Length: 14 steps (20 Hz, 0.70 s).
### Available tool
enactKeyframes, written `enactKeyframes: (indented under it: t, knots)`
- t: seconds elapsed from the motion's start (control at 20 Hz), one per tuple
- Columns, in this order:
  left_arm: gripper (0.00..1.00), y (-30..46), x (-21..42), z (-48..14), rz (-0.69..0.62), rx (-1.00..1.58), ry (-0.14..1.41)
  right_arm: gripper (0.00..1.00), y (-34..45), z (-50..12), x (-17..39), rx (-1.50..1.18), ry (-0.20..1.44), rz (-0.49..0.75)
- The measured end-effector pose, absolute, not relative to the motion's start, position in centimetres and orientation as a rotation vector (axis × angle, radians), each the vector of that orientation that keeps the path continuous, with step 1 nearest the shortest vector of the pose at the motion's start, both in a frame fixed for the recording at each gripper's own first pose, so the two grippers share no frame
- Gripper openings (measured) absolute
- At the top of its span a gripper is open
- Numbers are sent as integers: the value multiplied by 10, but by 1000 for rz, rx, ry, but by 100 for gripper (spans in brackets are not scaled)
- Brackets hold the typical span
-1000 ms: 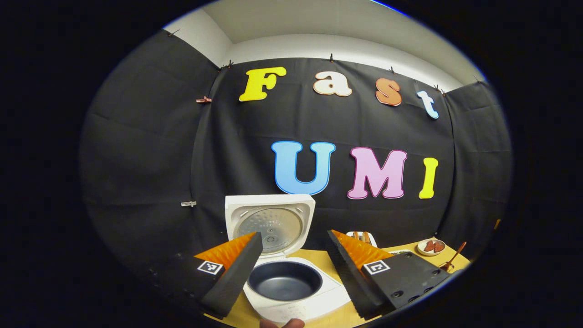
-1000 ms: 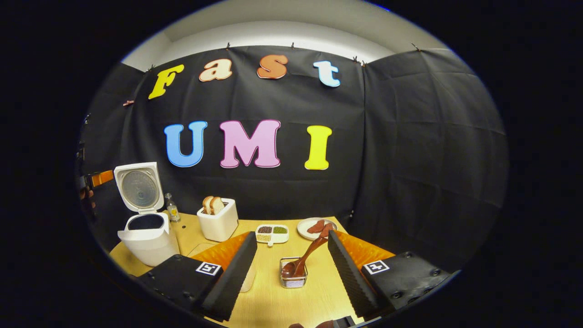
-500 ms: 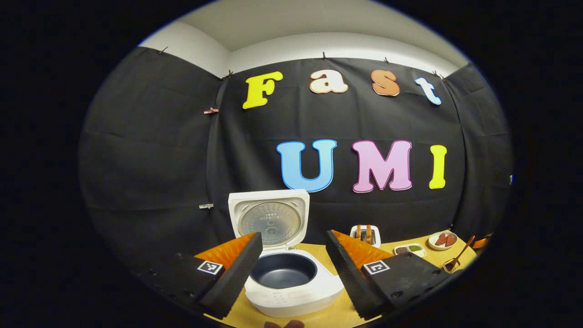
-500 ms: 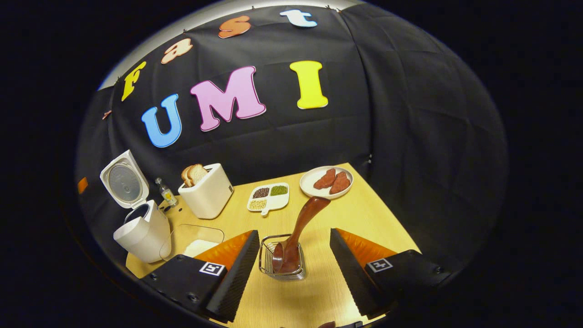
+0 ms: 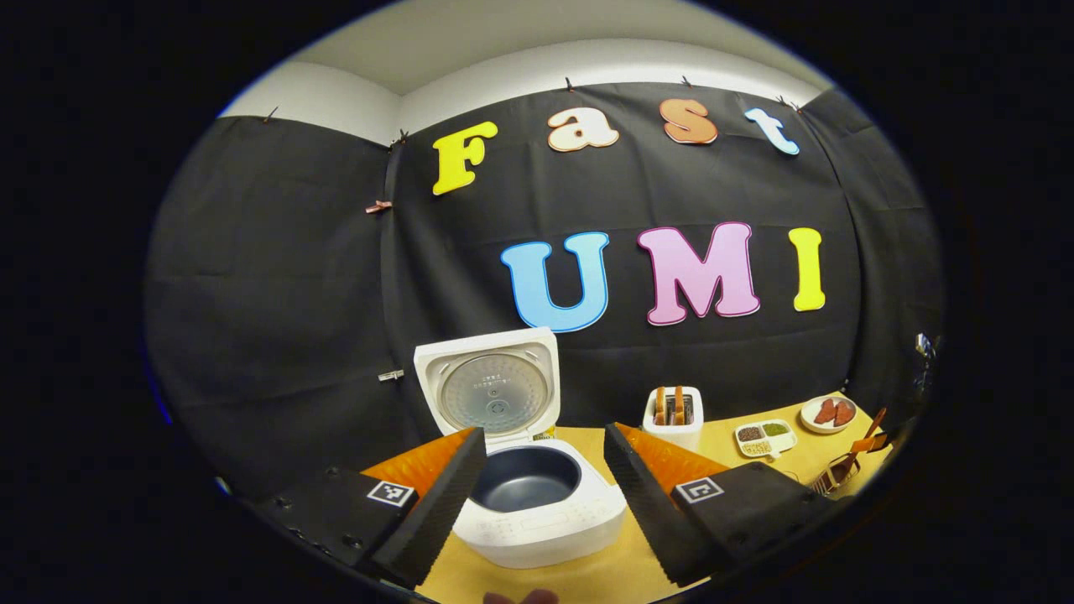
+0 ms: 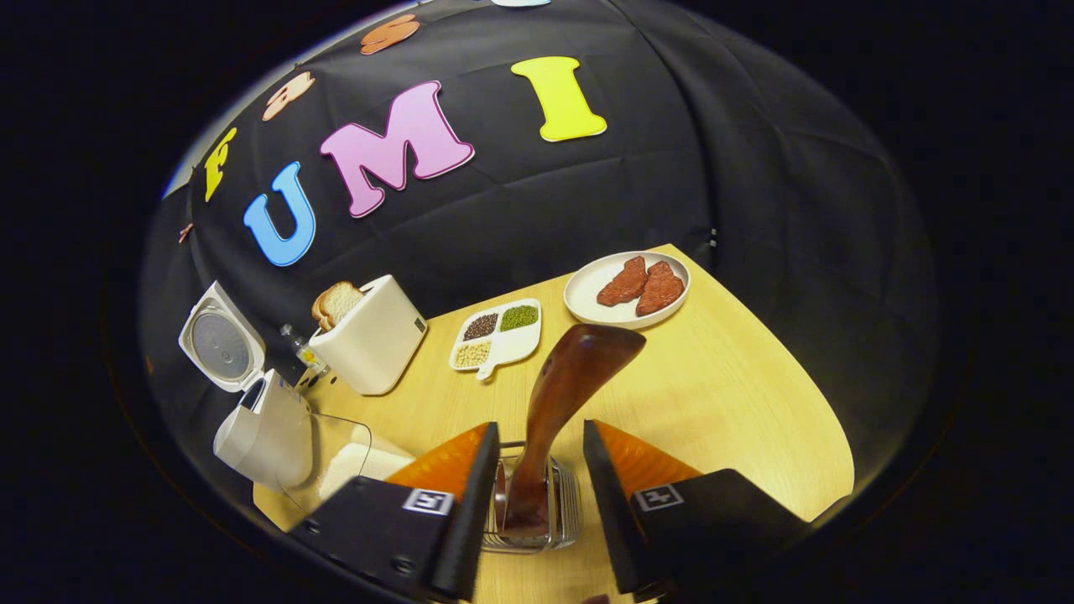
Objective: Close the left gripper, press the button to open the rice cooker; take a wooden spoon from the chopstick holder with the right hand, scoop a spoonful of rice and pour it into the rice cooker, then put the wooden spoon back into the chopstick holder.
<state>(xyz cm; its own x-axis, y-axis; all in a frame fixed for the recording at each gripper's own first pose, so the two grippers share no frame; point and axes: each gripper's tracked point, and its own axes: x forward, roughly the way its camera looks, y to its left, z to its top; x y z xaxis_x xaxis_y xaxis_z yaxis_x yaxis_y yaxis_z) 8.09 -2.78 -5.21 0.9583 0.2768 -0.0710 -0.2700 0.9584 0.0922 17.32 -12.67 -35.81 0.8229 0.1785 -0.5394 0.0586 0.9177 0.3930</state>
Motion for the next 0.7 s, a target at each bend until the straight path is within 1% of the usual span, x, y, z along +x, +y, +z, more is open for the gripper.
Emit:
enactKeyframes:
  t: [0.05, 0.1, 0.2, 0.25, 0.3, 0.35, 0.4, 0.45, 0.5, 0.6, 0.7]
  knots:
    - [97, -28, 80, -53, 286, 85, 90, 53, -124, -361, 177, 414, 601, 72]
    - [97, -29, 78, -55, 295, 83, 97, 43, -119, -362, 176, 428, 613, 88]
    - [97, -27, 75, -57, 310, 66, 107, 43, -110, -371, 175, 431, 638, 126]
    - [97, -25, 73, -58, 318, 65, 109, 35, -115, -365, 172, 453, 634, 116]
    - [97, -22, 73, -60, 324, 69, 110, 25, -117, -362, 173, 476, 626, 112]
    - [97, -20, 72, -61, 322, 75, 111, 25, -116, -359, 174, 497, 607, 102]
    - [97, -18, 71, -62, 322, 81, 111, 15, -117, -361, 170, 494, 610, 99]
    - [97, -13, 70, -62, 326, 85, 111, 14, -115, -357, 169, 492, 600, 91]
    - [97, -11, 70, -63, 323, 80, 109, 10, -115, -357, 168, 479, 600, 82]
    - [98, -5, 70, -65, 304, 66, 107, 8, -116, -346, 167, 462, 573, 71]
    - [98, 2, 70, -68, 278, 55, 107, 8, -118, -327, 166, 472, 544, 54]
